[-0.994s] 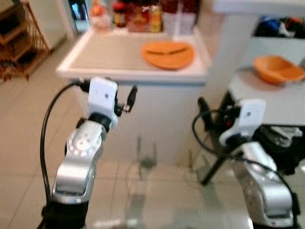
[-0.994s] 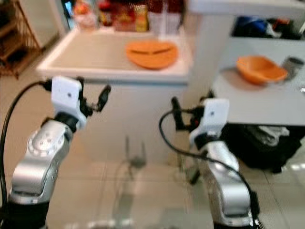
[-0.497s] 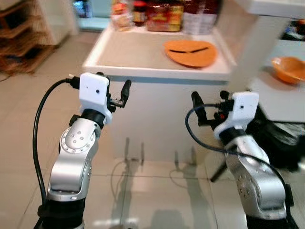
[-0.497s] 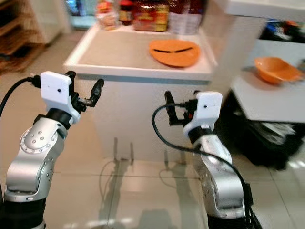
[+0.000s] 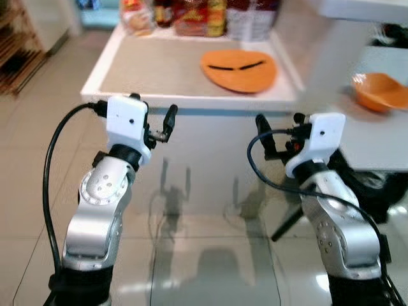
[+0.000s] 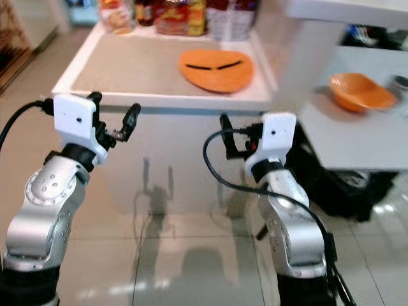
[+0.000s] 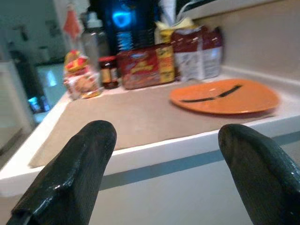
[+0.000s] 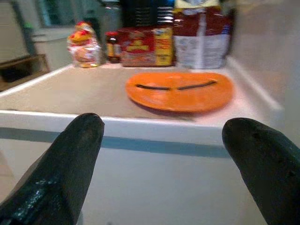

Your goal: Setting the table

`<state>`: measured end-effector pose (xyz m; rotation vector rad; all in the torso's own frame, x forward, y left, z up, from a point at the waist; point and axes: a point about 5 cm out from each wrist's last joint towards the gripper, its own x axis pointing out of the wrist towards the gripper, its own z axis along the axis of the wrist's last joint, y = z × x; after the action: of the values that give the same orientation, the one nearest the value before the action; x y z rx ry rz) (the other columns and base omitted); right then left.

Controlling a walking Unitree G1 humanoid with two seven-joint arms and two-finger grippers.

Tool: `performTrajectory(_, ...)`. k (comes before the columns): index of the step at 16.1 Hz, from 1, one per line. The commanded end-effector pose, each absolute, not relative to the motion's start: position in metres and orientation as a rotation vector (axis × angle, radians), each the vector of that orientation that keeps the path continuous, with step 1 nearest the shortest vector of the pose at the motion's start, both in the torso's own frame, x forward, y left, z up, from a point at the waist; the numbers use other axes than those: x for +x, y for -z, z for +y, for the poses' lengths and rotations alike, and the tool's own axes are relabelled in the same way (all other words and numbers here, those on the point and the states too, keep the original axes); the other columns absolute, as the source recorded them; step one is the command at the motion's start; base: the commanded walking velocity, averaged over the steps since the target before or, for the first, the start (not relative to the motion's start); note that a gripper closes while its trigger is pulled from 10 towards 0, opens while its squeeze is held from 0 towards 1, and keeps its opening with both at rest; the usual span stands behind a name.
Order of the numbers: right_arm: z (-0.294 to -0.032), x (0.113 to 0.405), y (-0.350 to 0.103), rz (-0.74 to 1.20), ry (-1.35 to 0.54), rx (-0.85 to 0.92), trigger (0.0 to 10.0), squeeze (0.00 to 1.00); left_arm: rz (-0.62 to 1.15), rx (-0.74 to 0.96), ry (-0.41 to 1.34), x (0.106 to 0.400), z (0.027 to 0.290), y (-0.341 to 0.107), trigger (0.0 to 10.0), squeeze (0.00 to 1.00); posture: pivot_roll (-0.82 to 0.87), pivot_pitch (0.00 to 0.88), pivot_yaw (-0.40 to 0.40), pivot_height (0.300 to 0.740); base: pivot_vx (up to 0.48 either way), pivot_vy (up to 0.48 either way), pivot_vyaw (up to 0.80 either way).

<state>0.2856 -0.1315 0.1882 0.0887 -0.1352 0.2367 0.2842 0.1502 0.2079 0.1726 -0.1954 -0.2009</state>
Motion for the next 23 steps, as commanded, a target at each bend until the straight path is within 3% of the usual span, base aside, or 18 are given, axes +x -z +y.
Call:
performTrajectory(1, -0.139, 0.285, -0.186, -0.124, -0.211, 0.08, 10.0, 0.0, -0.207, 0.17, 0.237, 0.283, 0.143, -0.211, 10.0, 0.0, 0.05, 0.0, -0.046, 0.74, 0.398, 0.0, 0.0)
performTrajectory(9, -0.139, 0.286, -0.185, -0.116, -0.223, 0.093, 10.0, 0.0, -0.205, 0.182, 0.248, 0.284, 0.142, -0.211, 10.0, 0.0, 0.06, 0.0, -0.041, 0.74, 0.396, 0.0, 0.0)
performTrajectory(17, -0.141, 0.282, -0.179, -0.092, -0.205, 0.12, 10.0, 0.0, -0.202, 0.196, 0.26, 0.288, 0.143, -0.212, 10.0, 0.0, 0.05, 0.0, -0.022, 0.74, 0.399, 0.0, -0.77)
performTrajectory(23, -0.132, 0.272, -0.166, 0.012, -0.302, 0.126, 10.0, 0.0, -0.18, 0.22, 0.275, 0.299, 0.149, -0.21, 10.0, 0.0, 0.04, 0.01, -0.006, 0.74, 0.187, 0.0, 0.0)
